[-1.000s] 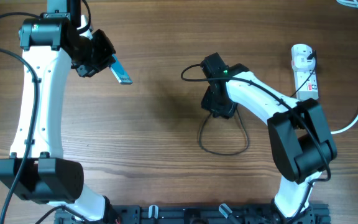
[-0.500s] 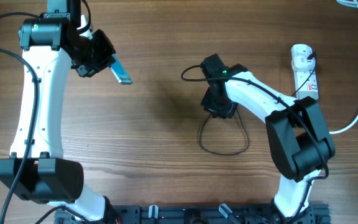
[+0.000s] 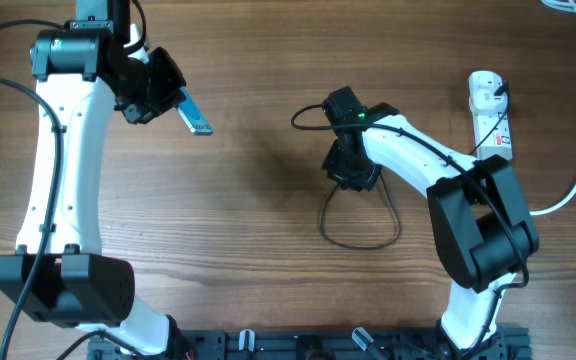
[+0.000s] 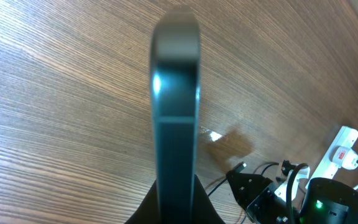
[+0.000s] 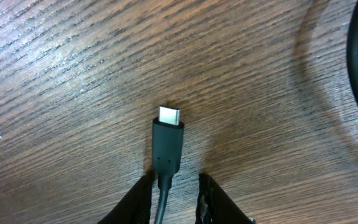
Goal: Plug charger to phone and switch on socket
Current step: 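Grasp the black USB-C cable near its plug with the right gripper, then lift the cable plug toward the phone's bottom port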
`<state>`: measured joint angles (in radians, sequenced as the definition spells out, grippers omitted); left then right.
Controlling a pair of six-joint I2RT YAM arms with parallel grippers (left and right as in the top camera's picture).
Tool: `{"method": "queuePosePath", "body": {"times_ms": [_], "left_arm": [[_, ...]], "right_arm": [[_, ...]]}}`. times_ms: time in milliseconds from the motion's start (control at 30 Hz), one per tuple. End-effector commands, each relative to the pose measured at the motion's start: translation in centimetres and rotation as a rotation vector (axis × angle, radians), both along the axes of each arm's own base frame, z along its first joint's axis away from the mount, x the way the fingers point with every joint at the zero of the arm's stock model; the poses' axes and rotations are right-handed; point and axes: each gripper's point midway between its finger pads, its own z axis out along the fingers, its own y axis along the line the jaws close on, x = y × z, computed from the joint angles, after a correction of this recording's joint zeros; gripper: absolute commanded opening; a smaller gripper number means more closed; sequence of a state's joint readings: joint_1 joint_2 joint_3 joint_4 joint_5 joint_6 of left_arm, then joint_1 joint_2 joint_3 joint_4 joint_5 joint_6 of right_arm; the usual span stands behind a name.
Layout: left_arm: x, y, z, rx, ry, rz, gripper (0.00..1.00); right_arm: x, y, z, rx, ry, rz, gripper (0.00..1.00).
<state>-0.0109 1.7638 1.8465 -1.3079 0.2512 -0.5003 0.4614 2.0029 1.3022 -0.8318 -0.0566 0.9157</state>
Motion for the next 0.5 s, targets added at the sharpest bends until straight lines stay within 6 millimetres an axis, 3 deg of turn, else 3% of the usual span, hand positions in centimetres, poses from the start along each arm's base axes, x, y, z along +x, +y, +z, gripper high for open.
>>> {"method": "queuePosePath", "body": {"times_ms": [0,467], "left_arm": [[0.23,0.17,0.02,0.002,-0.004,0.013,0.04],[0.23,0.17,0.01,0.002,-0.004,0.013,0.04]], "right_arm": [[-0.48,0.16,-1.33,0.002,0.038,-0.01,0.26],[0.01,0.07,-1.34,-0.006,0.016,-0.012,0.17]]}}
